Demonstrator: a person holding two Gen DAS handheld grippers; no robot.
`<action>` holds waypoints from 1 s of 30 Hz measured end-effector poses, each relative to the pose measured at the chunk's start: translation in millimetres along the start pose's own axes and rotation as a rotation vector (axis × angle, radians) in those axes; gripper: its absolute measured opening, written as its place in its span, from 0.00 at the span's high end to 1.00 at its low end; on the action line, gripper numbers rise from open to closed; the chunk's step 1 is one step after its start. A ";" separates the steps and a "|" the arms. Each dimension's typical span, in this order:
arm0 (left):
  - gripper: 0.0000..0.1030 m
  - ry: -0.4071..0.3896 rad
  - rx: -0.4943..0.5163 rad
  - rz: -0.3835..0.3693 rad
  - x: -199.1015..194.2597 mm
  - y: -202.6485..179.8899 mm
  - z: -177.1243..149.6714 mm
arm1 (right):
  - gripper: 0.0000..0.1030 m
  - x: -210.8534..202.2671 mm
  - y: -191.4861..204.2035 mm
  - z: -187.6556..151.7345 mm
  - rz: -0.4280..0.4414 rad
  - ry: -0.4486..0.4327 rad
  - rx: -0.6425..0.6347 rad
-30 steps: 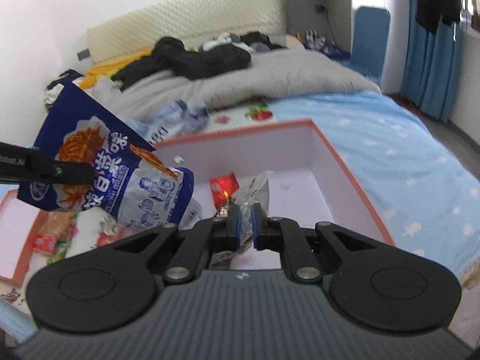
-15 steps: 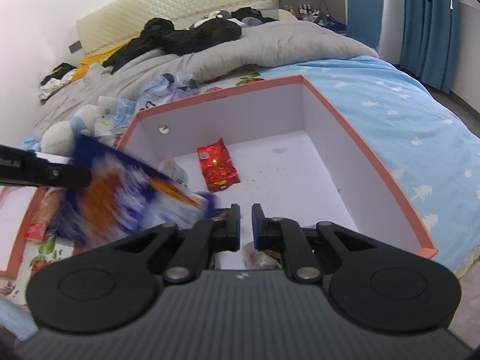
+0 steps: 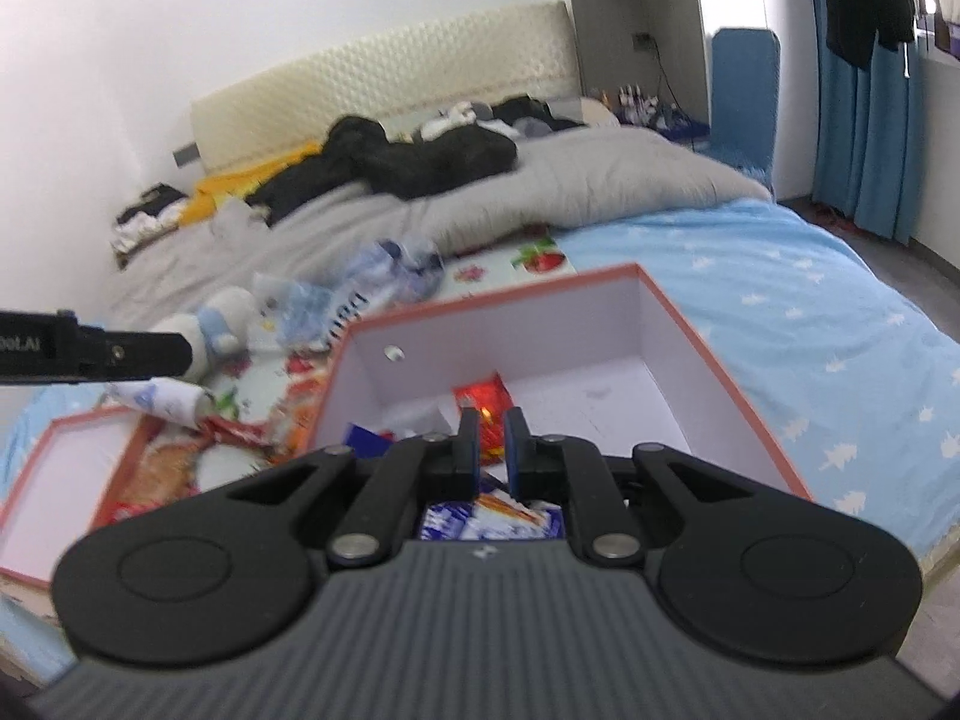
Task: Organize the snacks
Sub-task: 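Lower both grippers into the deep box and open them, then withdraw both grippers from the box toward the snacks on the sheet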
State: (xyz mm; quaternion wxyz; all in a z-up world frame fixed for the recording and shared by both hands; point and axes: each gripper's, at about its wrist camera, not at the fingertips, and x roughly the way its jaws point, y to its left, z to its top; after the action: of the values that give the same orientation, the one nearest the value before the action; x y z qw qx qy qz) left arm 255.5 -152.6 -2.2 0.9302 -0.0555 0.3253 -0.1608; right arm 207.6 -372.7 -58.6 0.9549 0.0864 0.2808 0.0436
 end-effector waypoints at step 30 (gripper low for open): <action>0.54 -0.073 -0.079 0.132 -100.0 92.8 -94.9 | 0.88 -42.9 106.5 -59.0 0.174 -0.028 -0.066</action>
State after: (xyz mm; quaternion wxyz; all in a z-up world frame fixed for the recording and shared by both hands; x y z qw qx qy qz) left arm 147.2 -31.5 -37.0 0.9470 -0.0765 0.3004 -0.0843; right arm 135.9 -265.5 -64.5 0.9537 0.0797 0.2573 0.1342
